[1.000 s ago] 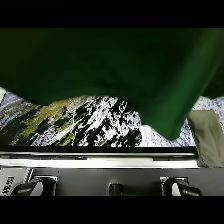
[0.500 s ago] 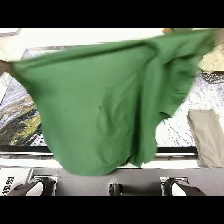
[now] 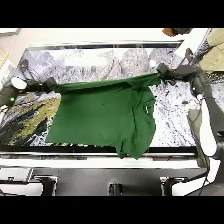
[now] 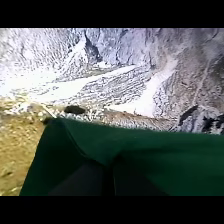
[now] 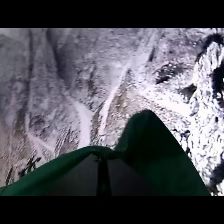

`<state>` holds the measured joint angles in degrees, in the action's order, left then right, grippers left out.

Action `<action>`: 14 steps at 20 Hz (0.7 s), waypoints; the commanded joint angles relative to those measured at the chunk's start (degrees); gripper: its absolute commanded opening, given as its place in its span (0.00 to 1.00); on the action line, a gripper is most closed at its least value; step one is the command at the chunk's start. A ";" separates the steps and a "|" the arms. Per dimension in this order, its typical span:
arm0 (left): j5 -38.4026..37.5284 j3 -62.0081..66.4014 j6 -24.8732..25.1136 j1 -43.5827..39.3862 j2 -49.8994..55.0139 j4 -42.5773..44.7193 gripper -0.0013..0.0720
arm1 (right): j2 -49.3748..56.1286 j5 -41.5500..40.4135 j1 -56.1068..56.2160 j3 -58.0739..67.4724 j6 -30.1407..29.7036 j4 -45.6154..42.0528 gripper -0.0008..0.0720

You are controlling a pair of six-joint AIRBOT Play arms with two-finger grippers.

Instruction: Fold the clothes and pants, and hang the long-sleeved shirts on hangers.

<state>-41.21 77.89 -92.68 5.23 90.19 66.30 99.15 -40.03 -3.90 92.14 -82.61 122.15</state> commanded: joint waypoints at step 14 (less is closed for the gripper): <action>-34.62 5.70 0.72 17.88 -7.39 1.36 0.80 | -11.10 -45.66 -19.76 -5.09 -14.97 0.20 0.72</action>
<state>-65.45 85.06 -92.51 17.34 87.24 66.59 91.64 -70.19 -18.55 90.48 -91.09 122.15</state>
